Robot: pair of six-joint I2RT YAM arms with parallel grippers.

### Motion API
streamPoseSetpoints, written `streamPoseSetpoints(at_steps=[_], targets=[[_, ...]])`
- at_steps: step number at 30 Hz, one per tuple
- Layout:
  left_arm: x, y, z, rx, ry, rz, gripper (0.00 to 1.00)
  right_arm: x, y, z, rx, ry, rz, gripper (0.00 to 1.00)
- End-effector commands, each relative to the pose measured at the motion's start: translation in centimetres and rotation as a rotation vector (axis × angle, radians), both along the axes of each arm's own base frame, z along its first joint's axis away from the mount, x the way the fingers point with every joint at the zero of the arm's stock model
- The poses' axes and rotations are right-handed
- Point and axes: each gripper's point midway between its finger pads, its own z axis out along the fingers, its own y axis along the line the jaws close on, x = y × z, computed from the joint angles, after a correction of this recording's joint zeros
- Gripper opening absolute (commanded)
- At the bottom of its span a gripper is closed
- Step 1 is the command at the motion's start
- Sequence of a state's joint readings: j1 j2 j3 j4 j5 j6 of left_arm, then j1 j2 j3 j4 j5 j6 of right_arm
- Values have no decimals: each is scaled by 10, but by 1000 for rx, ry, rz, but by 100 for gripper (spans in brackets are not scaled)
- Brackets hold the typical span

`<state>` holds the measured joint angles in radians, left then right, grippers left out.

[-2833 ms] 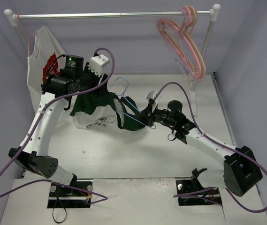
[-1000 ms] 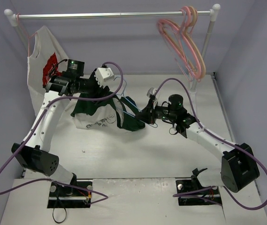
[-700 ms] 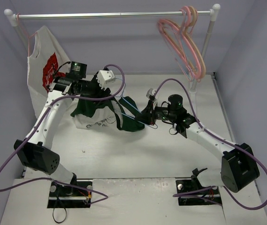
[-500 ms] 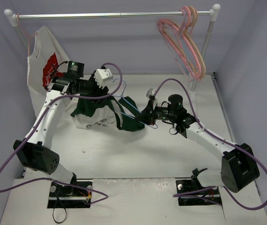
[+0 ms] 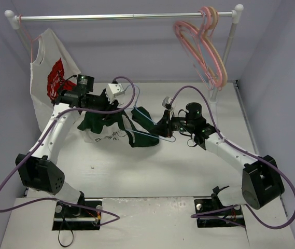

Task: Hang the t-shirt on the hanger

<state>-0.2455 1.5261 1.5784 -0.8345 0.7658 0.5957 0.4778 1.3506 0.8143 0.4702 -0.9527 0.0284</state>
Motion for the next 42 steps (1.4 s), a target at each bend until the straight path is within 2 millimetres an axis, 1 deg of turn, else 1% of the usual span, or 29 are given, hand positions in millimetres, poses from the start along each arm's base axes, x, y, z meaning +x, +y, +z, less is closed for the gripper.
streamPoseSetpoints(at_steps=[1, 3, 4, 7, 10, 12, 14, 16, 17, 19, 22, 23, 24, 25, 26, 27, 28, 29, 30, 31, 32, 33, 34, 35, 36, 37, 38, 40, 42], targets=[[-18, -13, 26, -96, -30, -56, 26, 15, 12, 66, 118, -213, 43, 0], [-23, -13, 28, -103, -32, -60, 19, 19, 12, 64, 115, -203, 40, 0], [-25, -13, 28, -105, -28, -60, 12, 22, 13, 67, 118, -207, 37, 0], [-28, -11, 34, -116, -36, -37, 0, 30, 15, 70, 117, -206, 24, 0], [-25, -8, 38, -123, -44, 26, 0, 41, 16, 66, 97, -188, -16, 2], [-20, 0, 41, -110, -63, 102, 0, 54, 14, 67, 73, -168, -76, 19], [-14, 5, 49, -122, -78, 173, 0, 75, 8, 69, 34, -171, -193, 37], [-6, 13, 56, -116, -93, 262, 0, 94, -3, 74, 8, -169, -313, 42], [-4, 16, 60, -113, -106, 291, 0, 105, -13, 78, -13, -175, -406, 45], [4, 25, 71, -100, -141, 376, 0, 116, -22, 93, -10, -196, -496, 49], [11, 39, 83, -76, -193, 481, 0, 125, -38, 116, -1, -226, -616, 52], [11, 42, 86, -67, -207, 507, 0, 121, -38, 122, -1, -229, -625, 52], [11, 41, 89, -61, -217, 521, 0, 123, -41, 129, 1, -236, -664, 52], [11, 43, 93, -57, -230, 543, 0, 122, -41, 133, -1, -238, -676, 52], [13, 52, 96, -34, -253, 597, 0, 119, -41, 131, -14, -228, -676, 52], [12, 50, 97, -24, -261, 606, 0, 113, -32, 131, -21, -221, -660, 51], [11, 52, 101, -22, -263, 633, 0, 112, -29, 134, -25, -221, -672, 48], [10, 53, 104, -17, -269, 651, 0, 108, -23, 126, -50, -200, -659, 46], [10, 57, 106, -6, -274, 675, 0, 98, -9, 121, -60, -189, -624, 45], [6, 56, 105, 2, -262, 677, 0, 95, -2, 118, -67, -171, -630, 44], [5, 56, 109, 4, -267, 686, 0, 91, 6, 108, -86, -148, -620, 40], [3, 59, 107, 26, -264, 707, 0, 80, 21, 103, -87, -132, -588, 38], [1, 56, 107, 26, -256, 707, 0, 77, 27, 99, -83, -101, -602, 31], [1, 59, 111, 32, -264, 733, 0, 75, 34, 91, -90, -75, -610, 28], [2, 61, 112, 38, -265, 750, 0, 72, 40, 88, -86, -56, -611, 25], [0, 60, 107, 50, -239, 763, 0, 65, 50, 86, -68, -25, -620, 22], [1, 61, 113, 42, -242, 777, 0, 62, 57, 80, -66, -1, -624, 20], [0, 60, 109, 45, -207, 793, 0, 55, 69, 77, -46, 24, -627, 20], [-2, 61, 111, 39, -195, 810, 0, 55, 76, 71, -26, 72, -654, 24]])
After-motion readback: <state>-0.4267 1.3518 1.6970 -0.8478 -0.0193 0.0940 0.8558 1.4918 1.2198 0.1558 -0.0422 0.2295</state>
